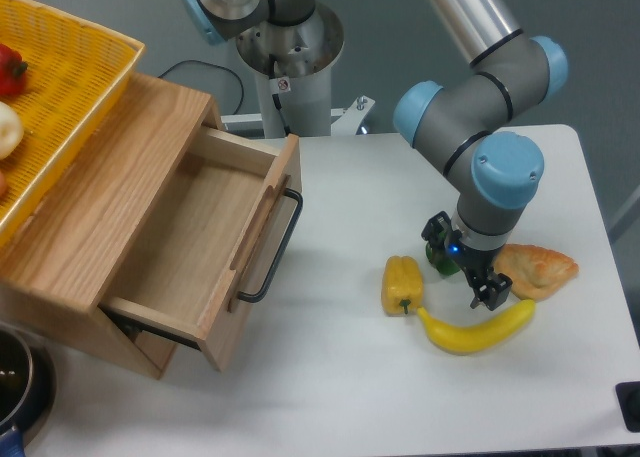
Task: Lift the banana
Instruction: 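Move the gripper off the green pepper toward the banana's stem end, then lower the gripper over the banana's stem end and close on it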
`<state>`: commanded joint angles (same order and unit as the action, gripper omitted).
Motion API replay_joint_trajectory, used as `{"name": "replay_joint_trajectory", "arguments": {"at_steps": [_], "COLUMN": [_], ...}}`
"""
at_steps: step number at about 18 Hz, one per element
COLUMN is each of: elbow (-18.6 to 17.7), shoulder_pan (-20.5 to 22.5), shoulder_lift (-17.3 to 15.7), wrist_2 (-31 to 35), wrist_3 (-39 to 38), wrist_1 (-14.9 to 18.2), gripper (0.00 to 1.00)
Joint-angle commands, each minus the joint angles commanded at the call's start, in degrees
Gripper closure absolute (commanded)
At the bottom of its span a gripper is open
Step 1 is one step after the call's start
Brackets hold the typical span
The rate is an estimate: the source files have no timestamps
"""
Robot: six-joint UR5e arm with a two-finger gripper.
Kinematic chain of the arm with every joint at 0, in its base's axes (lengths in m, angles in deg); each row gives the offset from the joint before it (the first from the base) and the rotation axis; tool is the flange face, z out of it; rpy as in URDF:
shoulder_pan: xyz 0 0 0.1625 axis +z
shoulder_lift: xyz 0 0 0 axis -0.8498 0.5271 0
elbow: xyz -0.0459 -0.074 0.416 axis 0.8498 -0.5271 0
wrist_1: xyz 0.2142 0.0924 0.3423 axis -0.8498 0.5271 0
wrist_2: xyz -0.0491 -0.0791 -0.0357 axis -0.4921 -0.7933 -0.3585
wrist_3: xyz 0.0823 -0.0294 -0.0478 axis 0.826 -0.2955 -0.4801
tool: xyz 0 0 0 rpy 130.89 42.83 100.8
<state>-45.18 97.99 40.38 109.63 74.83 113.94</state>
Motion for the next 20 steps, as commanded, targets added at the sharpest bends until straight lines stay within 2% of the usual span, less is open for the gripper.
{"name": "replay_joint_trajectory", "arguments": {"at_steps": [5,8,11,13,20], "elbow": [0.26,2.27,5.09,6.50,7.82], "shoulder_pan": [0.89,0.97,0.89,0.97,1.85], "shoulder_lift": [0.44,1.31,3.33,5.18,9.05], "wrist_2": [0.15,1.99,6.65,7.18,8.42], "wrist_3": [0.00,-0.09,-1.92,-6.22,-6.07], "wrist_1": [-0.79,-0.79,-0.79,-0.79,-1.05], "gripper": [0.00,0.00,0.00,0.00,0.00]}}
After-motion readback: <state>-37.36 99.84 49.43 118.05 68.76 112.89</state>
